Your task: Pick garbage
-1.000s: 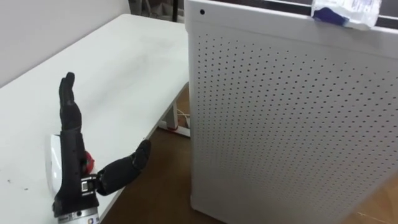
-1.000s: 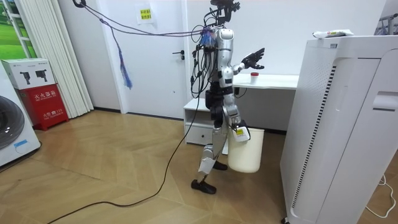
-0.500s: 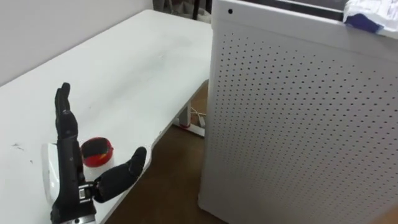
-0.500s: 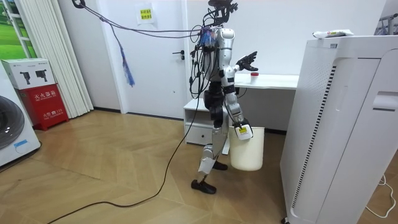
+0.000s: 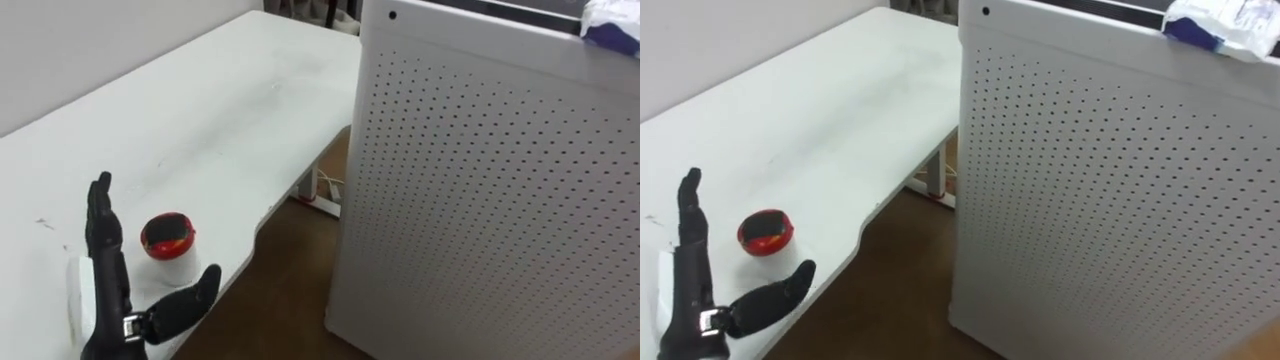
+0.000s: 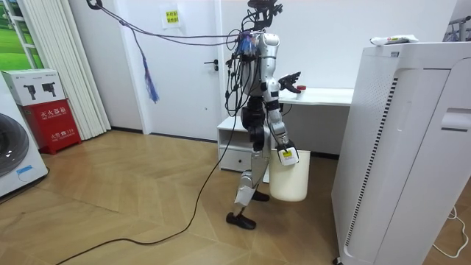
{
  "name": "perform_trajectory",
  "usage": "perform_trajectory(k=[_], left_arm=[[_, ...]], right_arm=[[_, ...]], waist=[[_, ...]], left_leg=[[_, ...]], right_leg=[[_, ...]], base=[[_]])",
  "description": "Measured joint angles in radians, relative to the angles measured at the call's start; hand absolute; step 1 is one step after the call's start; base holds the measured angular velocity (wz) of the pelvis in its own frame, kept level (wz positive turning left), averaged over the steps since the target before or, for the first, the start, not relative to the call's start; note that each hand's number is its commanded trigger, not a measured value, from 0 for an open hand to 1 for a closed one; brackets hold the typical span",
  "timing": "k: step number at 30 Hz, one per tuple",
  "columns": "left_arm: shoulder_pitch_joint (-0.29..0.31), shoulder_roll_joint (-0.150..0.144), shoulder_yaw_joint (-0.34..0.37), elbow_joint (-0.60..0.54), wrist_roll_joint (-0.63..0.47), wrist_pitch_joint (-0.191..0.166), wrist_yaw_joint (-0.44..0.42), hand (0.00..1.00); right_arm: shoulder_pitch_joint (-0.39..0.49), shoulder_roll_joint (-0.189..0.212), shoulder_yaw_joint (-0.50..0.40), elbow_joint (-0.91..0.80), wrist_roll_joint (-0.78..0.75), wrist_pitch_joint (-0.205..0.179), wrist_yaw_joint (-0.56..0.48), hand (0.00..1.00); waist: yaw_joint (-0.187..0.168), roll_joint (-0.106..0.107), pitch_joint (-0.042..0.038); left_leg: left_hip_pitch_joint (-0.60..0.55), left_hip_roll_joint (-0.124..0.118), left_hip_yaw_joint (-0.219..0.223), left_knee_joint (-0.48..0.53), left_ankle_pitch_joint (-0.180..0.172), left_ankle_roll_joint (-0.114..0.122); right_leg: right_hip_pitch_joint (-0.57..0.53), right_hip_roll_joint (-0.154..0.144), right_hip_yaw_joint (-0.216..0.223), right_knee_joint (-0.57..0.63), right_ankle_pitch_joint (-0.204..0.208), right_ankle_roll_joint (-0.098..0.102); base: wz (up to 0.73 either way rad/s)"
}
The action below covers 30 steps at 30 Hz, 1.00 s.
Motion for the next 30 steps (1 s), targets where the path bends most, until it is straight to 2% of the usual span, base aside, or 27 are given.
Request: perform_trajectory(k=[2,5,8,12,15,18,19,23,30], left_arm=[[0.0,0.0,0.0,0.026,-0.015,0.006,-0.001,0.0],[0.0,-0.002,0.002,0.049,-0.025,0.021,-0.003,0.0],[0.0,-0.002,0.002,0.079,-0.09,0.035,-0.013,0.0],[-0.001,-0.003,-0.002,0.082,-0.145,0.044,-0.025,0.0],[-0.012,-0.003,-0.008,0.128,-0.238,0.043,-0.024,0.0],[-0.023,-0.004,-0.01,0.152,-0.277,0.028,-0.021,0.0],[-0.04,-0.004,-0.009,0.187,-0.282,0.008,-0.02,0.0],[-0.067,-0.008,-0.006,0.247,-0.296,-0.032,-0.016,0.0],[-0.097,-0.015,0.009,0.3,-0.313,-0.051,-0.022,0.0]], right_arm=[[0.001,0.0,0.0,0.0,-0.023,0.009,0.004,1.0],[0.002,0.0,0.0,-0.009,-0.026,0.011,0.004,1.0],[0.004,0.0,0.0,-0.03,-0.026,0.029,0.01,1.0],[0.006,0.0,0.001,-0.037,-0.024,0.032,0.025,1.0],[0.024,0.0,0.007,-0.071,-0.023,0.031,0.023,1.0],[0.035,0.0,0.014,-0.074,-0.024,0.031,0.02,1.0],[0.036,0.0,0.014,-0.074,-0.024,0.032,0.012,1.0],[0.036,0.0,0.014,-0.074,-0.024,0.032,-0.017,1.0],[0.034,0.001,0.018,-0.072,-0.024,0.033,-0.025,1.0]], waist=[[-0.002,-0.007,-0.0023],[-0.002,-0.011,-0.0022],[-0.003,-0.012,-0.0015],[-0.004,-0.013,0.0003],[-0.003,-0.012,0.002],[-0.002,-0.011,0.0051],[0.001,-0.01,0.0062],[0.002,-0.005,0.0058],[0.001,-0.006,0.0079]], left_leg=[[0.001,0.003,0.018,0.0,0.001,0.002],[0.002,0.003,0.022,-0.001,0.001,0.003],[0.016,0.003,0.022,-0.005,0.001,0.003],[0.016,0.005,0.022,-0.001,0.001,0.003],[0.016,0.004,0.023,0.0,0.002,0.004],[0.015,0.005,0.024,0.0,0.002,0.004],[0.017,0.005,0.026,-0.002,0.002,0.004],[0.022,0.011,0.035,-0.006,0.004,0.004],[0.032,0.022,0.057,-0.007,0.004,0.004]], right_leg=[[0.002,-0.001,0.002,-0.001,0.0,0.0],[0.003,-0.001,0.002,-0.001,0.0,0.0],[0.011,-0.001,0.003,-0.002,0.0,0.0],[0.014,0.002,0.004,-0.001,0.0,0.0],[0.015,0.001,0.005,0.0,0.0,0.0],[0.012,0.001,0.007,0.002,0.0,0.0],[0.012,0.001,0.01,0.003,0.0,0.0],[0.013,0.002,0.015,0.004,0.0,0.0],[0.017,0.003,0.021,0.015,0.0,0.0]], base=[[0.03],[0.0],[0.0],[0.0],[0.0],[-0.01],[-0.05],[-0.05],[-0.03]])
